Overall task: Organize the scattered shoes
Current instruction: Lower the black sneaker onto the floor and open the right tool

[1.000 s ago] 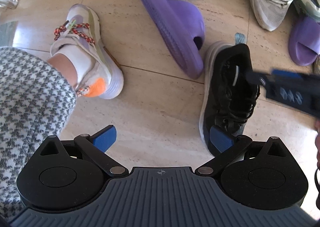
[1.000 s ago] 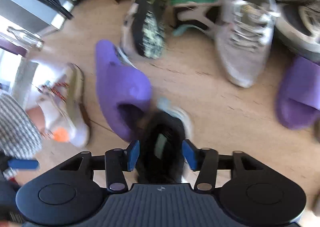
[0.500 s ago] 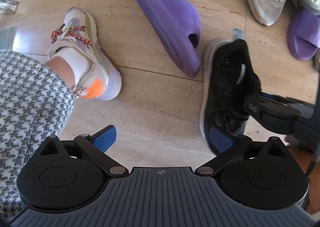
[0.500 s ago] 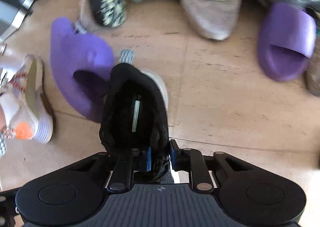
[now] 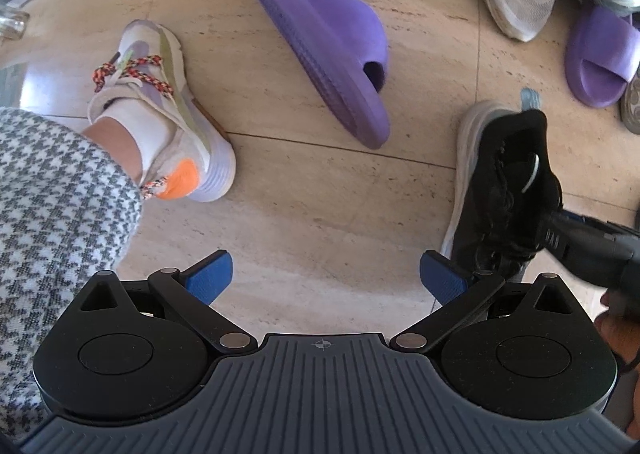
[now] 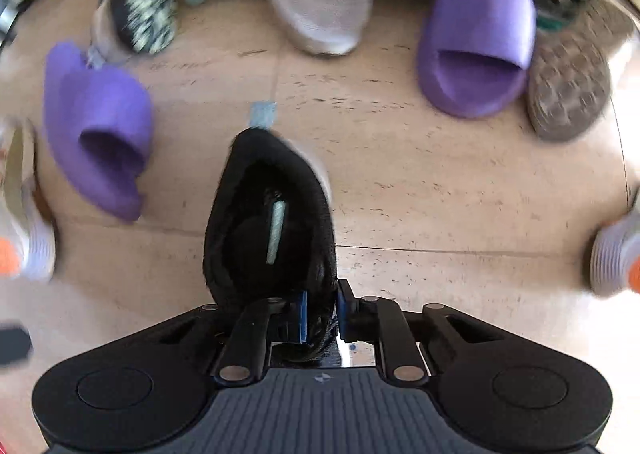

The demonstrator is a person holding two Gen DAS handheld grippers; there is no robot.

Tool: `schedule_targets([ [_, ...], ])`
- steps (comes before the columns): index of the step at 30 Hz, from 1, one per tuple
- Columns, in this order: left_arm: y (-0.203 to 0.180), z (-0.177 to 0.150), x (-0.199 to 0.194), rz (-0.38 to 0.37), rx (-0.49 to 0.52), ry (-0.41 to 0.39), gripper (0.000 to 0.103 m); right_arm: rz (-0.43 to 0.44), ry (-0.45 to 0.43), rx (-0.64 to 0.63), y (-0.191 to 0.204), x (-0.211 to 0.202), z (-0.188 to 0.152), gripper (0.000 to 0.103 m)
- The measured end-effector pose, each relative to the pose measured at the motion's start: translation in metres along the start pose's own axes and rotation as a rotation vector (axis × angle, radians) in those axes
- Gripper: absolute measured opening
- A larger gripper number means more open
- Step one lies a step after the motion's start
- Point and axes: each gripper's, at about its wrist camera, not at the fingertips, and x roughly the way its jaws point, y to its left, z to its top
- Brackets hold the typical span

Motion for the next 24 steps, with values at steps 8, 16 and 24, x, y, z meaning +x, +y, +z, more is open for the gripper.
schedule_targets([
  [8,-0.011,0.000,-0.003,0.011,0.041,-0.017,0.102,-0.003,0.012,0.012,-0.002,-0.001,-0.002,0.018],
  [16,-0.031,-0.001,-0.013,-0.023,0.089,-0.059,0.102,0.045,0.029,0.008,-0.012,-0.041,0.005,0.046],
  [24,-0.063,-0.007,-0.024,-0.073,0.198,-0.143,0.102,0.095,-0.017,0.014,-0.077,-0.139,0.037,0.083],
])
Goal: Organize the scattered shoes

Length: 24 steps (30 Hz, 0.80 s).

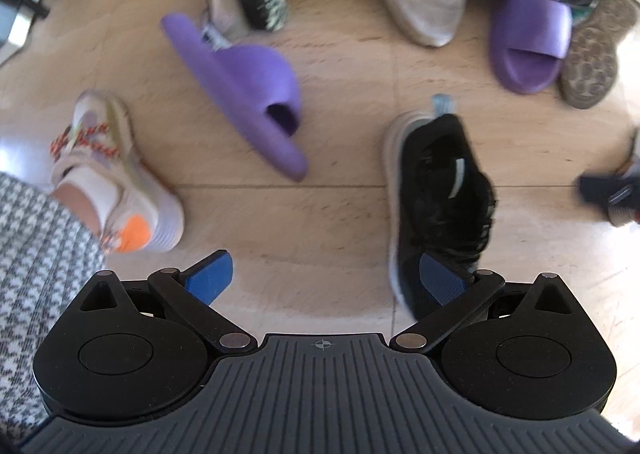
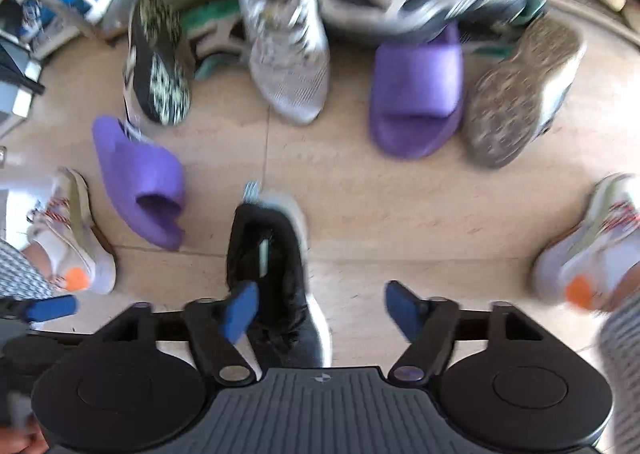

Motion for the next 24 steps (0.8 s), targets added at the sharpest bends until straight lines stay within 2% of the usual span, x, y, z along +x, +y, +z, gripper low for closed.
schedule_targets([
  [2,-0.009,0.000,0.000,-0.005,0.038,-0.014,0.102,-0.010,-0.038,0.025,-0.024,-0.026,0.018,0.084],
  [6,-0.030,0.001,0.009,0.011,0.123,-0.006,0.102,-0.011,-0.178,0.121,-0.072,-0.063,0.053,0.090],
  [9,-0.040,0.002,0.016,0.005,0.147,0.024,0.102,0.010,-0.289,0.269,-0.117,-0.072,0.068,0.088],
  [11,-0.047,0.004,0.018,-0.008,0.159,0.038,0.102,0.026,-0.295,0.423,-0.148,-0.068,0.070,0.085],
  [12,-0.054,0.004,0.018,-0.017,0.175,0.042,0.102,0.031,-0.267,0.513,-0.159,-0.066,0.072,0.085],
  [13,-0.062,0.004,0.018,-0.026,0.191,0.045,0.102,0.070,-0.248,0.569,-0.170,-0.068,0.075,0.085],
  [15,-0.079,0.004,0.018,-0.040,0.232,0.051,0.102,0.131,-0.255,0.563,-0.177,-0.077,0.078,0.088],
  [19,-0.118,0.004,0.021,-0.063,0.312,0.059,0.102,0.159,-0.336,0.510,-0.185,-0.110,0.072,0.094],
  [24,-0.168,0.010,0.032,-0.080,0.334,0.073,0.102,0.229,-0.318,0.614,-0.213,-0.119,0.068,0.095],
])
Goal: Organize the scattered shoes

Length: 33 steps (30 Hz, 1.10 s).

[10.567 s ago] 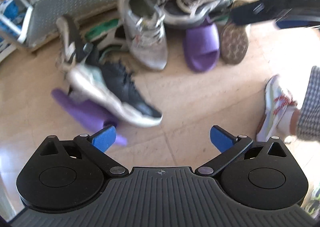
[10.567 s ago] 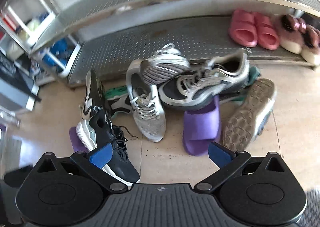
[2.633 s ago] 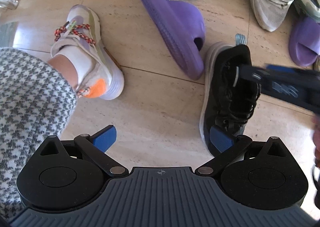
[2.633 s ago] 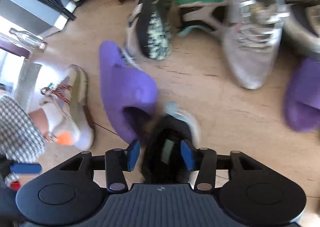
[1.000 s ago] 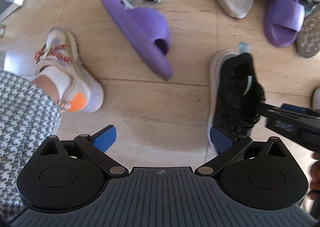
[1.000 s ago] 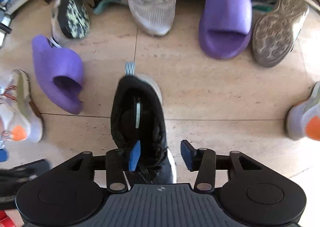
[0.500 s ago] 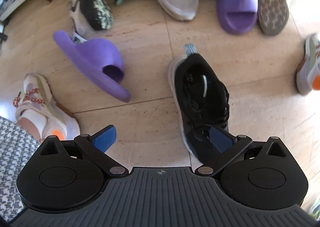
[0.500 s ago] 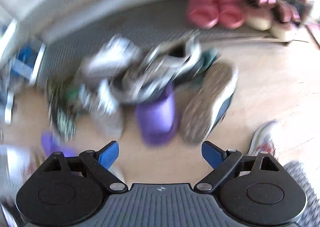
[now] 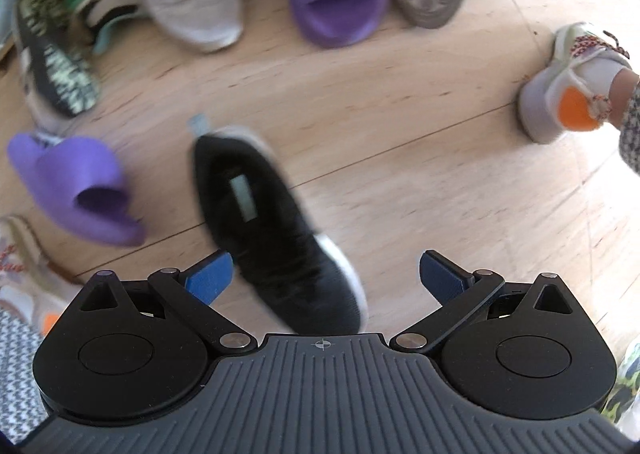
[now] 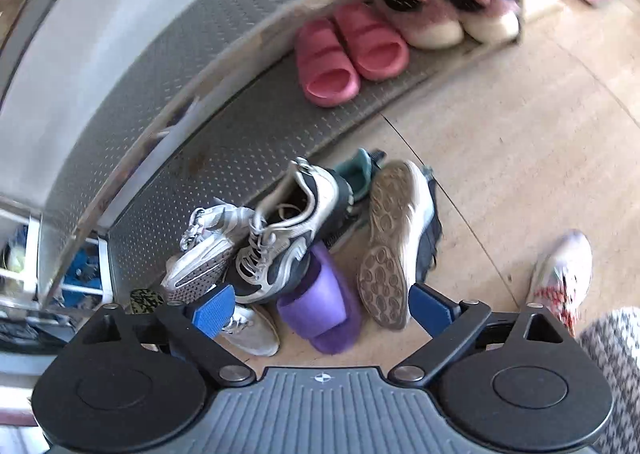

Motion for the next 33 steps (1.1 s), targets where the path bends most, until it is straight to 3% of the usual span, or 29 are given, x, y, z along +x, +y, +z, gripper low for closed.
schedule_targets([
  [5,-0.036,0.036,0.014,0.032,0.053,-0.012,0.102,0.066,-0.016,0.127,-0.017,-0.019,0.004,0.096],
  [13,-0.097,0.142,0.018,0.040,0.119,-0.191,0.102,0.152,-0.047,0.259,-0.046,-0.046,0.009,0.096],
  [17,-0.113,0.188,0.028,0.087,0.151,-0.252,0.102,0.156,-0.099,0.300,-0.058,-0.059,0.010,0.096],
  [19,-0.121,0.215,0.042,0.144,0.163,-0.278,0.102,0.161,-0.107,0.315,-0.063,-0.061,0.010,0.096],
  [23,-0.131,0.246,0.070,0.204,0.195,-0.268,0.102,0.173,-0.103,0.356,-0.075,-0.063,0.010,0.097],
  [28,-0.149,0.261,0.106,0.224,0.334,-0.188,0.098,0.203,-0.086,0.354,-0.071,-0.062,0.012,0.097],
  [29,-0.148,0.261,0.105,0.217,0.337,-0.190,0.094,0.207,-0.083,0.353,-0.070,-0.060,0.012,0.097],
  [30,-0.143,0.259,0.100,0.162,0.318,-0.185,0.092,0.213,-0.075,0.358,-0.069,-0.058,0.012,0.097],
  [31,-0.139,0.258,0.095,0.107,0.298,-0.179,0.084,0.216,-0.069,0.360,-0.067,-0.056,0.012,0.097],
  [32,-0.135,0.255,0.089,0.049,0.276,-0.174,0.065,0.217,-0.067,0.361,-0.067,-0.056,0.011,0.097],
  [33,-0.128,0.247,0.075,-0.043,0.240,-0.182,0.060,0.213,-0.067,0.356,-0.064,-0.055,0.011,0.097],
])
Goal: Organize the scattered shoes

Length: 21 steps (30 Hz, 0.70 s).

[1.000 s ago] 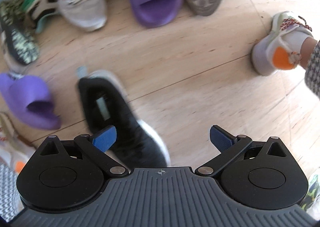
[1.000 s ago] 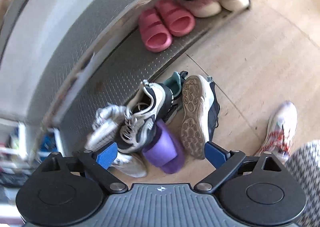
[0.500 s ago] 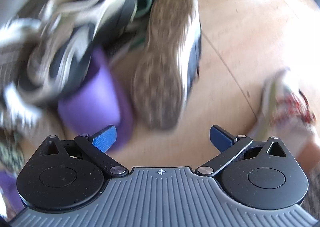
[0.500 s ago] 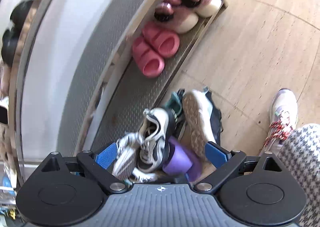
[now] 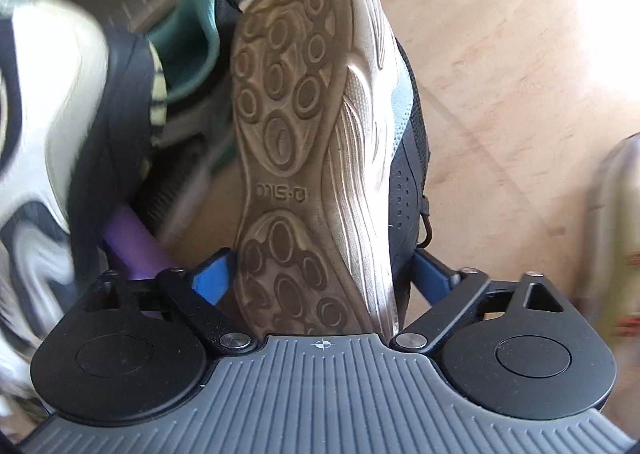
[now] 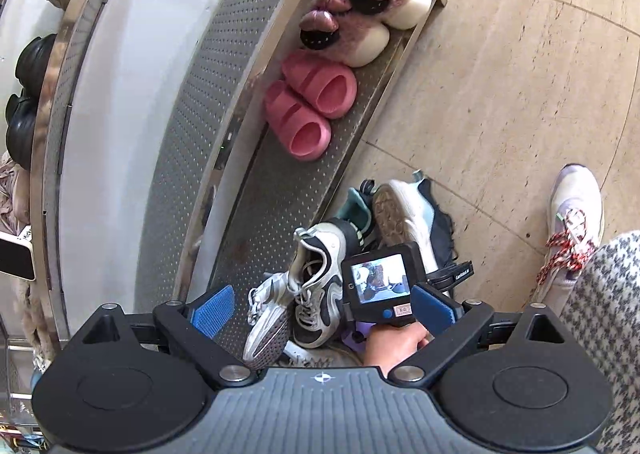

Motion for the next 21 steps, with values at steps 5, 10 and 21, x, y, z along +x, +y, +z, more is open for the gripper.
schedule_targets([
  [5,0.033,-0.050,-0.060,-0.298,-0.214,0.012,0.007,-0.037,-0.024,-0.025,0.007,0.007,-0.004,0.097],
  [10,0.049,-0.105,-0.087,-0.236,-0.339,0.025,0.094,-0.048,-0.023,-0.003,0.006,0.015,-0.016,0.097],
  [21,-0.003,-0.068,-0.052,-0.089,-0.375,0.034,0.096,0.005,-0.054,0.047,-0.007,-0.001,-0.013,0.097],
])
